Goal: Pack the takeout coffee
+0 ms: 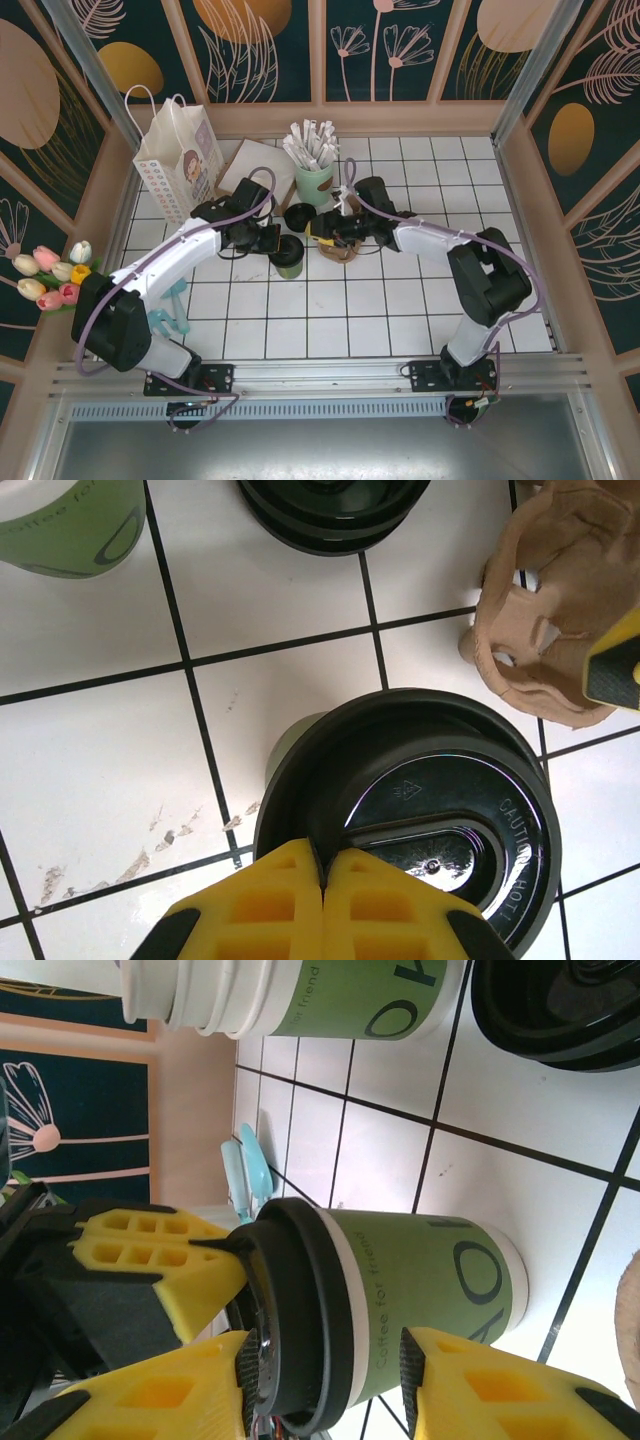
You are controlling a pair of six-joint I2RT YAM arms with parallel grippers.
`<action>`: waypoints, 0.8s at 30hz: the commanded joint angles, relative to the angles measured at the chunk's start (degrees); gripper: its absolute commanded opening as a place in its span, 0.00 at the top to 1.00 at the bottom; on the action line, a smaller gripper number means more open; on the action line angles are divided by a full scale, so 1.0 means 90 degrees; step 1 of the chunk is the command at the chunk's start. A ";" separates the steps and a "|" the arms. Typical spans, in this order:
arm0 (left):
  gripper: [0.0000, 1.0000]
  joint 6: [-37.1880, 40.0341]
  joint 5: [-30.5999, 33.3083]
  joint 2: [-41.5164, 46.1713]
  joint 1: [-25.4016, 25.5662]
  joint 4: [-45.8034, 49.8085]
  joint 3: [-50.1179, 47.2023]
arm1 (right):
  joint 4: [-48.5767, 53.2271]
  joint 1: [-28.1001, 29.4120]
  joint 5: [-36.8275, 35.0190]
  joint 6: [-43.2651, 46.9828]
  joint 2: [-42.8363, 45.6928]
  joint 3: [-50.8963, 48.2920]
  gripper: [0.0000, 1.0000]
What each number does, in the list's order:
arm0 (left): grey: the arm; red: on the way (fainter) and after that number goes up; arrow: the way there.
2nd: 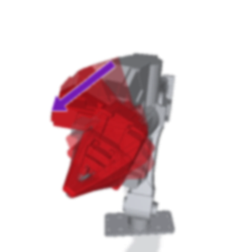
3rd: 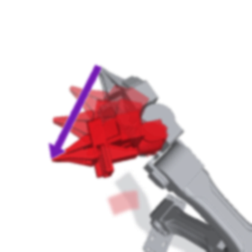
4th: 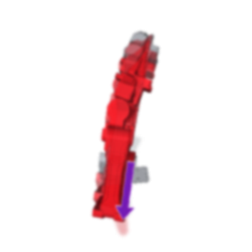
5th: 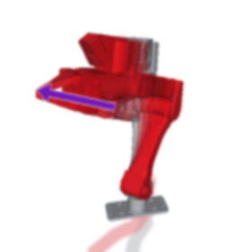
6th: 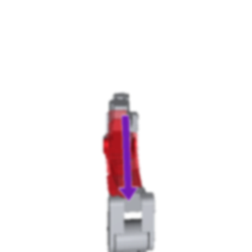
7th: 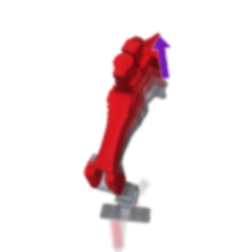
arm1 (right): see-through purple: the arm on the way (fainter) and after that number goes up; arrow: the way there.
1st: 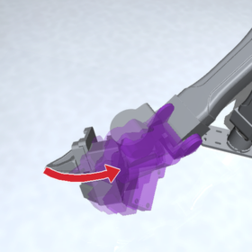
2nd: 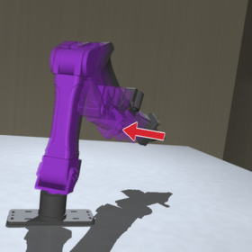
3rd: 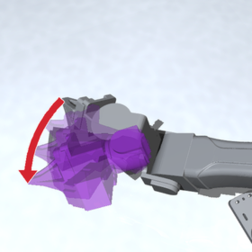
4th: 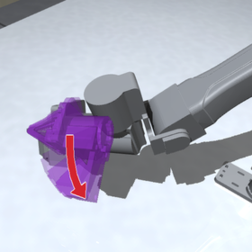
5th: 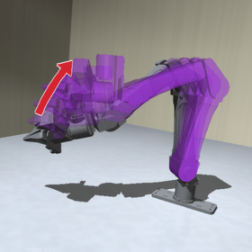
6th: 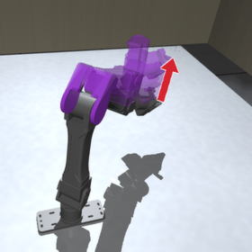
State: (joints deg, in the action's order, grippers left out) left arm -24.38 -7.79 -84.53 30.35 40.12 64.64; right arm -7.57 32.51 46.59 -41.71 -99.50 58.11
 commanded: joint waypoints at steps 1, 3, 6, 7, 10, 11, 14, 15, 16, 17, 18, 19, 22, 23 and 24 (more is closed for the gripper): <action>1.00 0.0193 0.0109 -0.0189 0.0026 0.0485 0.0043 | -0.0081 0.0083 0.0222 -0.0073 -0.0269 0.0225 0.56; 1.00 0.0182 0.0104 -0.0207 0.0026 0.0492 0.0064 | -0.0024 0.0123 0.0271 -0.0019 -0.0344 0.0303 0.56; 1.00 0.0163 0.0067 -0.0229 0.0020 0.0466 0.0073 | 0.0032 0.0192 0.0348 0.0045 -0.0471 0.0388 0.56; 1.00 0.0159 0.0053 -0.0236 0.0023 0.0468 0.0083 | 0.0021 0.0209 0.0369 0.0049 -0.0505 0.0406 0.56; 1.00 0.0145 0.0008 -0.0263 0.0027 0.0463 0.0083 | -0.0013 0.0265 0.0399 0.0045 -0.0564 0.0438 0.56; 1.00 0.0140 -0.0008 -0.0268 0.0031 0.0459 0.0091 | -0.0018 0.0274 0.0400 0.0047 -0.0572 0.0438 0.56; 1.00 0.0113 -0.0067 -0.0246 0.0036 0.0427 0.0084 | 0.0053 0.0297 0.0320 0.0060 -0.0618 0.0457 0.56; 1.00 0.0102 -0.0098 -0.0238 0.0039 0.0401 0.0083 | 0.0126 0.0308 0.0270 0.0081 -0.0656 0.0458 0.56; 1.00 0.0081 -0.0127 -0.0227 0.0034 0.0371 0.0074 | 0.0220 0.0313 0.0186 0.0116 -0.0696 0.0472 0.57; 1.00 0.0064 -0.0153 -0.0229 0.0044 0.0344 0.0058 | 0.0288 0.0332 0.0101 0.0157 -0.0744 0.0484 0.59; 1.00 0.0036 -0.0183 -0.0227 0.0041 0.0308 0.0037 | 0.0433 0.0349 -0.0041 0.0246 -0.0774 0.0501 0.60; 1.00 0.0004 -0.0229 -0.0232 0.0046 0.0267 0.0003 | 0.0606 0.0376 -0.0192 0.0359 -0.0806 0.0523 0.61; 1.00 -0.0087 -0.0309 -0.0281 0.0054 0.0111 -0.0266 | 0.0966 0.0456 -0.0581 0.0573 -0.0841 0.0414 0.62; 1.00 -0.0135 -0.0298 -0.0301 0.0056 0.0050 -0.0418 | 0.0997 0.0463 -0.0661 0.0600 -0.0852 0.0320 0.62; 1.00 -0.0192 -0.0305 -0.0339 0.0054 -0.0023 -0.0649 | 0.1028 0.0479 -0.0747 0.0611 -0.0877 0.0194 0.63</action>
State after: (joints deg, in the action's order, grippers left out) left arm -24.71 -8.95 -84.66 30.33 39.18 63.92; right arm -4.71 35.05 45.43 -38.81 -105.19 61.87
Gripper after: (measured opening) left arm 0.056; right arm 0.375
